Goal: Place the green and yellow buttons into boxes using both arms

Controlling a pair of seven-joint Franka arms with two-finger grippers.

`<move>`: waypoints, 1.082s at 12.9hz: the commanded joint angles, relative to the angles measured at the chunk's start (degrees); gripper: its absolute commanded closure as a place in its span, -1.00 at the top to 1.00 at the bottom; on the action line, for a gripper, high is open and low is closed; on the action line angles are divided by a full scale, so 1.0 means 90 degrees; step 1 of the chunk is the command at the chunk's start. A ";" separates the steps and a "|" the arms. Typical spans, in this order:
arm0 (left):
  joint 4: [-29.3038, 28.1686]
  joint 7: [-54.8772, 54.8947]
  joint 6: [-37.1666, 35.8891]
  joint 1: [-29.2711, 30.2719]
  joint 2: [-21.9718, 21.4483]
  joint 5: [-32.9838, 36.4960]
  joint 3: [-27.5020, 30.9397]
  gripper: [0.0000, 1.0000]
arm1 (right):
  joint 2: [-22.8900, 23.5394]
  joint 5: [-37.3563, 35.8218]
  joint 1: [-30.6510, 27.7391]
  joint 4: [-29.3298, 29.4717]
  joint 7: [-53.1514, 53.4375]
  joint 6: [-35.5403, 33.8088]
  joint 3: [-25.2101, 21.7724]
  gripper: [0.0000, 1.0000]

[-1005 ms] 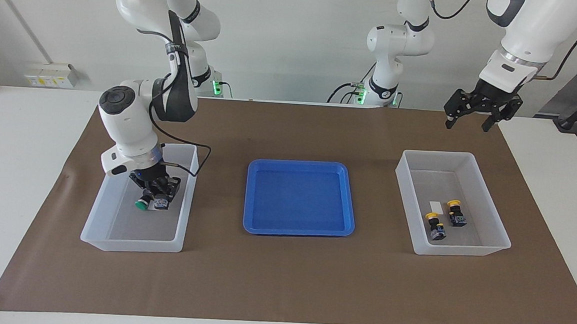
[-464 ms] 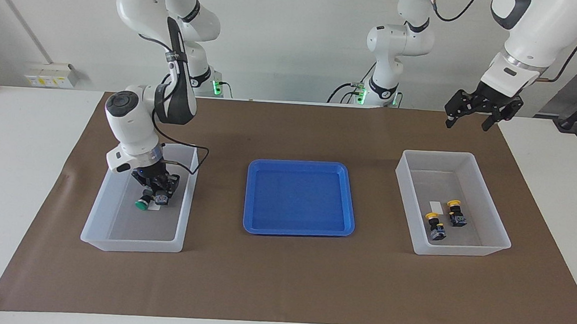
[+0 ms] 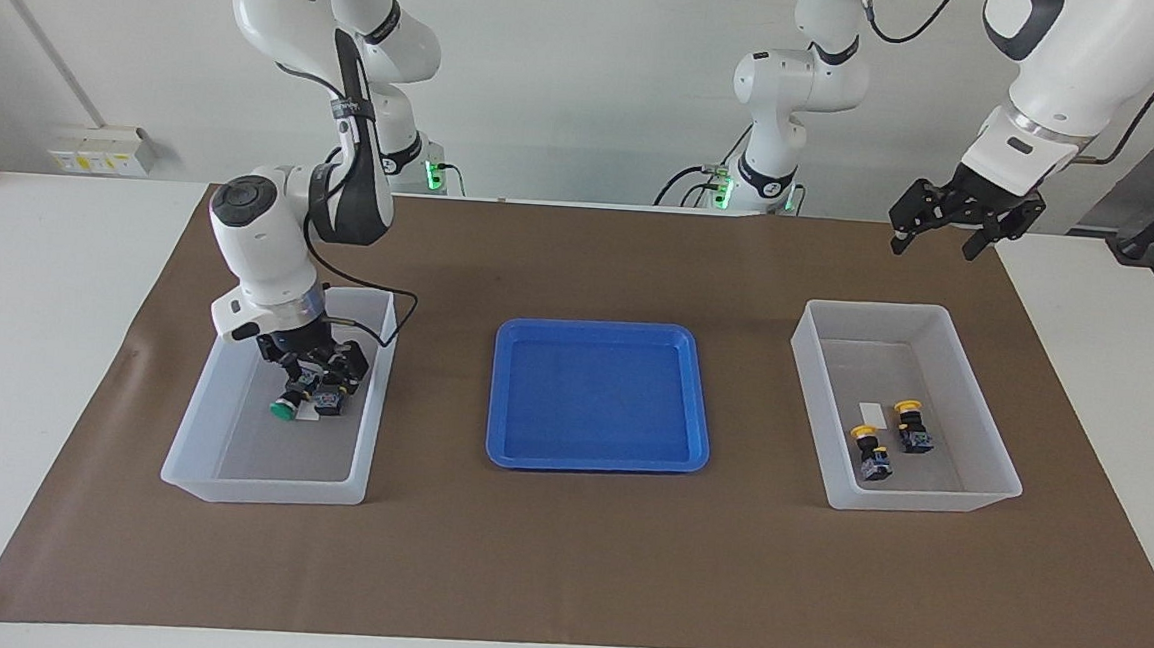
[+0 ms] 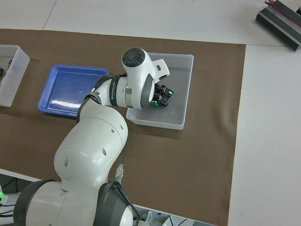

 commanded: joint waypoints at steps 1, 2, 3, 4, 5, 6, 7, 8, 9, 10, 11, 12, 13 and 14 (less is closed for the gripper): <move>-0.0022 0.0059 -0.0085 0.0016 -0.0050 -0.0025 0.0019 1.00 | -0.0176 -0.0061 -0.0039 0.0765 0.0162 -0.1075 0.0044 1.00; -0.0022 0.0059 -0.0085 0.0016 -0.0050 -0.0025 0.0019 1.00 | -0.0224 -0.0119 -0.0097 0.1146 0.0162 -0.1632 0.0034 1.00; -0.0022 0.0059 -0.0085 0.0016 -0.0050 -0.0025 0.0019 1.00 | -0.0292 -0.0313 -0.0107 0.1478 0.0152 -0.2121 0.0034 1.00; -0.0022 0.0059 -0.0085 0.0016 -0.0050 -0.0025 0.0019 1.00 | -0.0409 -0.0528 -0.0117 0.1743 0.0142 -0.2580 0.0044 1.00; -0.0022 0.0059 -0.0085 0.0016 -0.0050 -0.0025 0.0019 1.00 | -0.0536 -0.0569 -0.0117 0.1910 0.0133 -0.2971 0.0044 1.00; -0.0022 0.0059 -0.0085 0.0016 -0.0050 -0.0025 0.0019 1.00 | -0.0692 -0.0569 -0.0107 0.2037 0.0133 -0.3314 0.0044 1.00; -0.0022 0.0059 -0.0085 0.0016 -0.0050 -0.0025 0.0019 1.00 | -0.0858 -0.0569 -0.0107 0.2135 0.0133 -0.3646 0.0044 1.00; -0.0022 0.0059 -0.0085 0.0016 -0.0050 -0.0025 0.0019 1.00 | -0.1024 -0.0560 -0.0117 0.2281 0.0113 -0.4016 0.0053 1.00; -0.0022 0.0059 -0.0085 0.0016 -0.0050 -0.0025 0.0019 1.00 | -0.1190 -0.0550 -0.0127 0.2427 0.0084 -0.4388 0.0054 1.00; -0.0022 0.0059 -0.0085 0.0016 -0.0050 -0.0025 0.0019 1.00 | -0.1327 -0.0550 -0.0127 0.2545 -0.0003 -0.4662 0.0044 1.00; -0.0022 0.0059 -0.0085 0.0016 -0.0050 -0.0025 0.0019 1.00 | -0.1415 -0.0472 -0.0165 0.2652 -0.0265 -0.4926 0.0024 1.00; -0.0022 0.0059 -0.0085 0.0016 -0.0050 -0.0025 0.0019 1.00 | -0.1426 -0.0433 -0.0282 0.2885 -0.0558 -0.5199 0.0005 1.00; -0.0022 0.0059 -0.0085 0.0016 -0.0050 -0.0025 0.0019 1.00 | -0.1426 -0.0432 -0.0399 0.3236 -0.0812 -0.5531 0.0024 1.00; -0.0022 0.0059 -0.0085 0.0016 -0.0050 -0.0025 0.0019 1.00 | -0.1426 -0.0432 -0.0448 0.3336 -0.1037 -0.5679 0.0034 1.00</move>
